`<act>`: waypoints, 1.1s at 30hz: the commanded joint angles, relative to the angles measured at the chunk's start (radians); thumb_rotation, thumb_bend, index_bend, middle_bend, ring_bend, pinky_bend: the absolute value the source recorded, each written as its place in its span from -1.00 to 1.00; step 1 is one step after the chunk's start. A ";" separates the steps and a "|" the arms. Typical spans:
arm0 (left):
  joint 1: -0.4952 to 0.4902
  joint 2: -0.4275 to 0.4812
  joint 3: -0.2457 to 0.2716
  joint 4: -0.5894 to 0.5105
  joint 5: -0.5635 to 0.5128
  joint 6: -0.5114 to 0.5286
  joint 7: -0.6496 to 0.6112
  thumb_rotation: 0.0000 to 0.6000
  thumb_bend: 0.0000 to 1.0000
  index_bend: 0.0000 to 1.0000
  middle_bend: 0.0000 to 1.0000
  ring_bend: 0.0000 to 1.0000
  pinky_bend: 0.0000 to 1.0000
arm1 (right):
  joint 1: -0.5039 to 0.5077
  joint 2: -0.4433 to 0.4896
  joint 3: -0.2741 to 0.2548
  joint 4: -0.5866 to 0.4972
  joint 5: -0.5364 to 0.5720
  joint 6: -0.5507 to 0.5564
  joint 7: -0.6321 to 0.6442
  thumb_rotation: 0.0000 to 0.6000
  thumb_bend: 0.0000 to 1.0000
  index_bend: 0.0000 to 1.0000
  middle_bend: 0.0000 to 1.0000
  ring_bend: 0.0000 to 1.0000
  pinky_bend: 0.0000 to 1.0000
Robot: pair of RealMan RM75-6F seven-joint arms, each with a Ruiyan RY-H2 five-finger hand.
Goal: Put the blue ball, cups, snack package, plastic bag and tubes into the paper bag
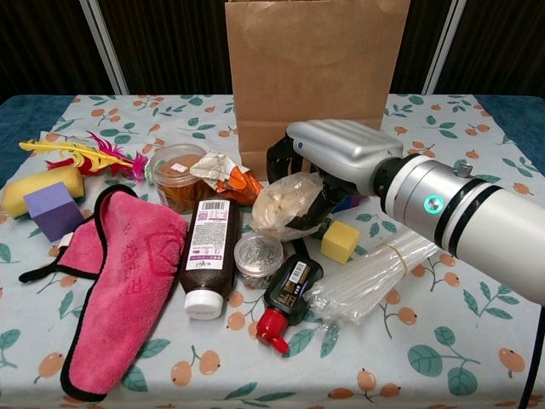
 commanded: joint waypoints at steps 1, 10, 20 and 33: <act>0.000 0.004 -0.002 -0.009 0.003 0.004 0.002 1.00 -0.65 -0.34 -0.29 -0.46 -0.32 | -0.019 0.031 -0.001 -0.058 -0.038 0.042 -0.005 1.00 -0.57 0.20 -0.04 -0.22 0.14; 0.004 0.020 0.001 -0.059 0.022 0.023 0.031 1.00 -0.65 -0.33 -0.29 -0.46 -0.32 | -0.046 0.183 0.039 -0.375 -0.194 0.174 -0.092 1.00 -0.57 0.20 -0.04 -0.21 0.14; 0.006 0.024 0.007 -0.083 0.029 0.025 0.053 1.00 -0.65 -0.34 -0.29 -0.46 -0.32 | 0.043 0.285 0.291 -0.526 -0.298 0.238 -0.254 1.00 -0.57 0.20 -0.04 -0.21 0.14; 0.004 0.033 0.002 -0.074 0.015 0.013 0.058 1.00 -0.65 -0.33 -0.29 -0.46 -0.32 | 0.175 0.200 0.457 -0.122 -0.134 0.257 -0.205 1.00 -0.55 0.21 -0.05 -0.21 0.14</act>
